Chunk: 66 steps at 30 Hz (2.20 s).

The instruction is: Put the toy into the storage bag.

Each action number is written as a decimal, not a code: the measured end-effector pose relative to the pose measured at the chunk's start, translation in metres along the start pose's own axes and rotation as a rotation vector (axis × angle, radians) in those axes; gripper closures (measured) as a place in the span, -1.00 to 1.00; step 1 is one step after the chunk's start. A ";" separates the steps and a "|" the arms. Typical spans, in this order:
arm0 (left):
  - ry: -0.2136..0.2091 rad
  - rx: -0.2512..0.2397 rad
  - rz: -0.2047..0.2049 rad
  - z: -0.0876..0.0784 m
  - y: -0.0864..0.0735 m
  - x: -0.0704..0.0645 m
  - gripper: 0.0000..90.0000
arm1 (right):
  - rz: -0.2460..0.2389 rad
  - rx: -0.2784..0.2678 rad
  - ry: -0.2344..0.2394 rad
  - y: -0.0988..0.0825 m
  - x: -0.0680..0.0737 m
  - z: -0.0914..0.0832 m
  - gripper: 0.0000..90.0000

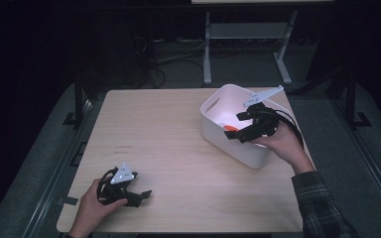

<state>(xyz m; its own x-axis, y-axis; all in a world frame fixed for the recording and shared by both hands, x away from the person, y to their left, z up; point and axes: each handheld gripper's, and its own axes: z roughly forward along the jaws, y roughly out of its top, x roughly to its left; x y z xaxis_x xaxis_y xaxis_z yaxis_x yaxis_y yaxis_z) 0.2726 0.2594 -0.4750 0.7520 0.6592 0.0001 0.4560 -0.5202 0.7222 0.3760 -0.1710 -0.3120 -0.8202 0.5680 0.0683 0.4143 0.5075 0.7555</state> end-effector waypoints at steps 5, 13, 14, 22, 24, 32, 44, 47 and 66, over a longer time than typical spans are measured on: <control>0.001 0.000 0.000 0.000 0.000 0.000 -0.71 | -0.012 -0.016 0.012 -0.001 0.011 -0.001 -0.63; 0.001 -0.001 -0.001 0.000 0.000 0.000 -0.71 | -0.029 -0.030 0.022 -0.002 0.029 0.002 -0.63; 0.001 0.000 0.000 0.000 0.000 0.000 -0.71 | -0.032 -0.030 0.023 -0.002 0.032 0.002 -0.63; 0.001 0.000 -0.001 0.000 0.000 0.000 -0.71 | -0.051 -0.048 0.035 -0.010 0.049 0.007 -0.63; 0.001 0.000 -0.001 0.000 0.000 0.000 -0.71 | -0.053 -0.054 0.040 -0.012 0.052 0.009 -0.63; 0.000 0.002 0.000 0.000 0.000 0.000 -0.71 | -0.055 -0.062 0.043 -0.024 0.063 0.016 -0.64; 0.000 -0.002 -0.003 0.000 0.000 0.000 -0.71 | -0.058 -0.054 0.040 -0.044 0.076 0.032 -0.68; 0.000 -0.002 -0.003 0.000 0.000 0.000 -0.71 | -0.054 -0.053 0.036 -0.048 0.078 0.035 -0.68; 0.000 -0.002 -0.003 0.000 0.000 0.000 -0.71 | -0.030 0.001 0.025 -0.085 0.084 0.062 -0.69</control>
<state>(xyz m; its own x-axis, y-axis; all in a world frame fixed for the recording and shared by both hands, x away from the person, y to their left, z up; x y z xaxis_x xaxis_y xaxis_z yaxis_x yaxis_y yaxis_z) 0.2725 0.2592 -0.4753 0.7506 0.6608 -0.0015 0.4568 -0.5172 0.7238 0.2960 -0.1265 -0.4106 -0.8417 0.5363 0.0621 0.3900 0.5245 0.7569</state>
